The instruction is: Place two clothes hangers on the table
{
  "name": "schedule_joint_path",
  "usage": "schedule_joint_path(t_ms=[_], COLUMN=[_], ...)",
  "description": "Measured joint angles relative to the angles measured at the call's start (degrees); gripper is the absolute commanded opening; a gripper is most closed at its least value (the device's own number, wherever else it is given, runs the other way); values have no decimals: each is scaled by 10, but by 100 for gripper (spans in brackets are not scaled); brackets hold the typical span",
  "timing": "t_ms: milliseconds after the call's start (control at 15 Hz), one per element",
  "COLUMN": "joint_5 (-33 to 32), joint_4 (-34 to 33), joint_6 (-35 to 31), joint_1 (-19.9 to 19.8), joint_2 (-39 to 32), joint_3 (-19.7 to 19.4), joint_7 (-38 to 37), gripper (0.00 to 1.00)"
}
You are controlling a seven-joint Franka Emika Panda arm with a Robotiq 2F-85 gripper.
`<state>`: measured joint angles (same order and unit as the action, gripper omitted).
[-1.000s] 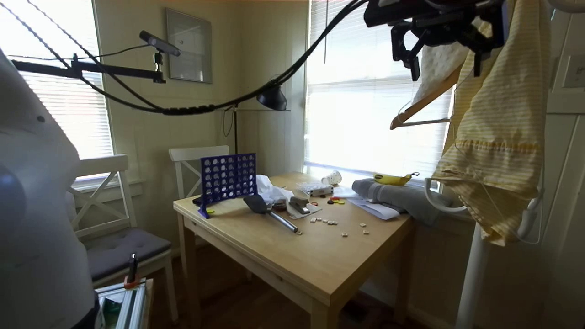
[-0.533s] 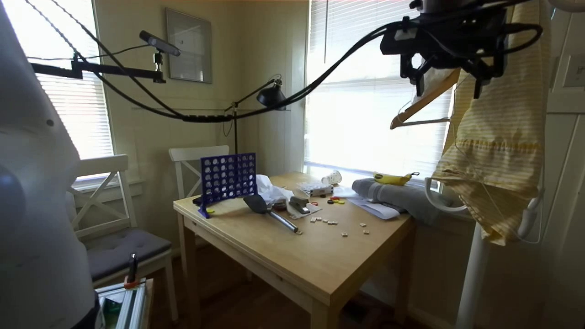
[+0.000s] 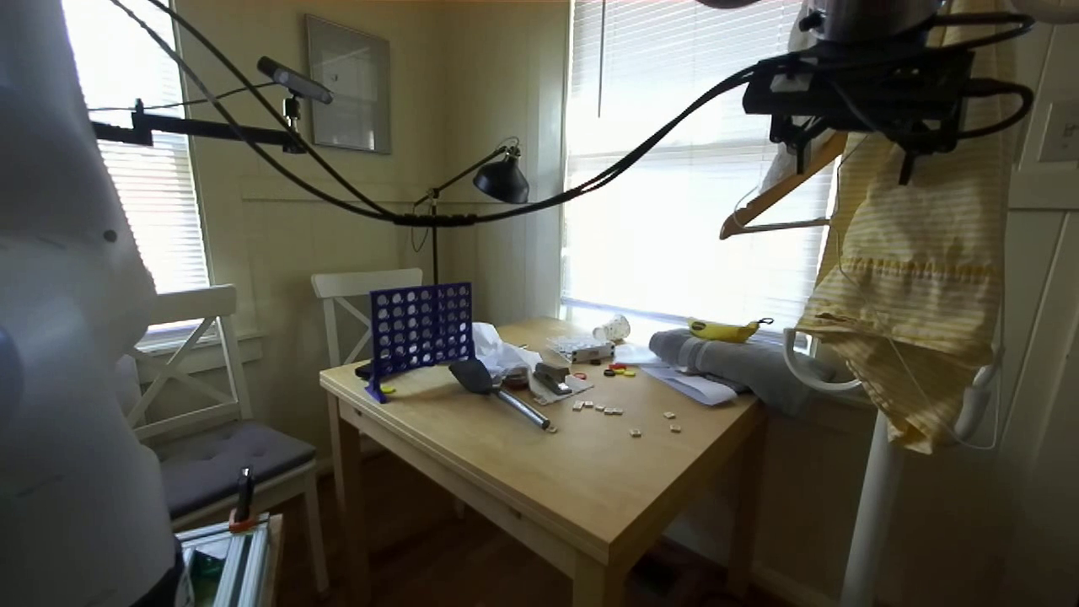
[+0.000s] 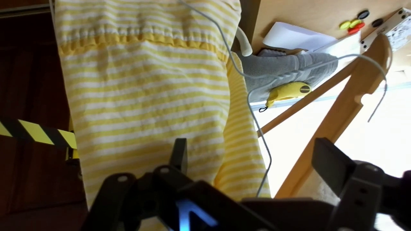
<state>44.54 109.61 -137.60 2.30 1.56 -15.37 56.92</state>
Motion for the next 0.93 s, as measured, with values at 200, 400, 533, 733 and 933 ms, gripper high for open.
schedule_joint_path(t_ms=[200, 400, 533, 733, 933], joint_5=[-1, -3, -3, -3, -4], joint_4=[-3, -2, -2, -2, -2], joint_6=[2, 24, 43, 50, 50], joint_1=[-14, -26, -30, -32, -36], joint_2=[-3, -5, -8, -11, -11], joint_3=[15, 38, 51, 63, 70], joint_7=[0, -4, -10, -14, -17], gripper=[100, 100, 100, 100, 95])
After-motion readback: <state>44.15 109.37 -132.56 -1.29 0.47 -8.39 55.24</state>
